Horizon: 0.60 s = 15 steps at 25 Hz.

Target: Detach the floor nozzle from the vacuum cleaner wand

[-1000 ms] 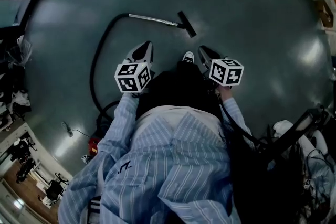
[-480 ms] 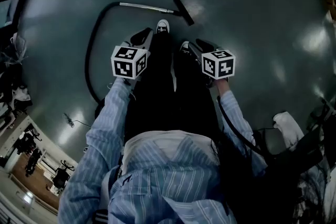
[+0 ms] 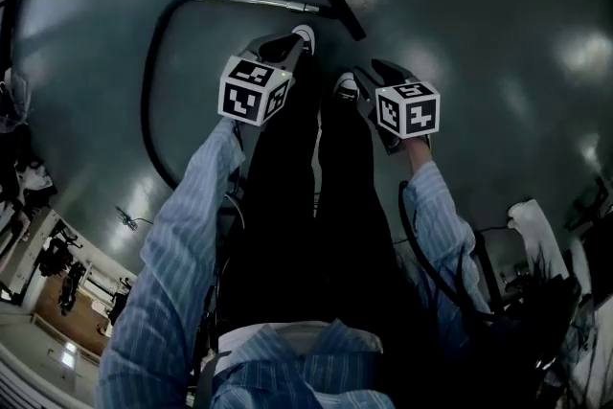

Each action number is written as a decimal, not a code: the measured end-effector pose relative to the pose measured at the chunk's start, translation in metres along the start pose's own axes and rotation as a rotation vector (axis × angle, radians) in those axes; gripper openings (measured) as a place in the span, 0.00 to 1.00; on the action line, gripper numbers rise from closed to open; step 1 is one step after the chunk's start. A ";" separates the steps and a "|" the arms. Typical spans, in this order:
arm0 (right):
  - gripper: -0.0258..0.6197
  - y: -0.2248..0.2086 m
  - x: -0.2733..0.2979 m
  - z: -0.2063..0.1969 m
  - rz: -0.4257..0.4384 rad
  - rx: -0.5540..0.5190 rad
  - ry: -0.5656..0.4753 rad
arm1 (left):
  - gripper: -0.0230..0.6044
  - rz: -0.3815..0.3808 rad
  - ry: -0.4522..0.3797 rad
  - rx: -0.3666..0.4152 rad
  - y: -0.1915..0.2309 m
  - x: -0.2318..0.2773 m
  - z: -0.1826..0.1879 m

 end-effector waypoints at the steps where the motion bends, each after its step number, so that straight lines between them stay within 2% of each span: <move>1: 0.28 -0.011 0.017 0.000 -0.014 0.005 0.013 | 0.05 -0.008 0.017 -0.008 0.010 0.016 -0.009; 5: 0.32 -0.058 0.079 0.002 -0.084 0.025 0.041 | 0.05 -0.045 0.087 0.016 0.046 0.079 -0.043; 9: 0.37 -0.095 0.142 -0.006 -0.105 0.065 0.067 | 0.05 -0.094 0.209 0.160 0.078 0.132 -0.085; 15: 0.40 -0.145 0.222 -0.017 -0.164 -0.013 0.146 | 0.06 -0.187 0.332 0.332 0.109 0.205 -0.129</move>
Point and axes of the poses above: the fingertips, and each gripper's own axes: x forward along the fingers, y to its left, z out of its top, the point moved 5 cm from there along -x, backward along the fingers, and after that the axes turned 12 degrees about x, right-handed, at the moved point
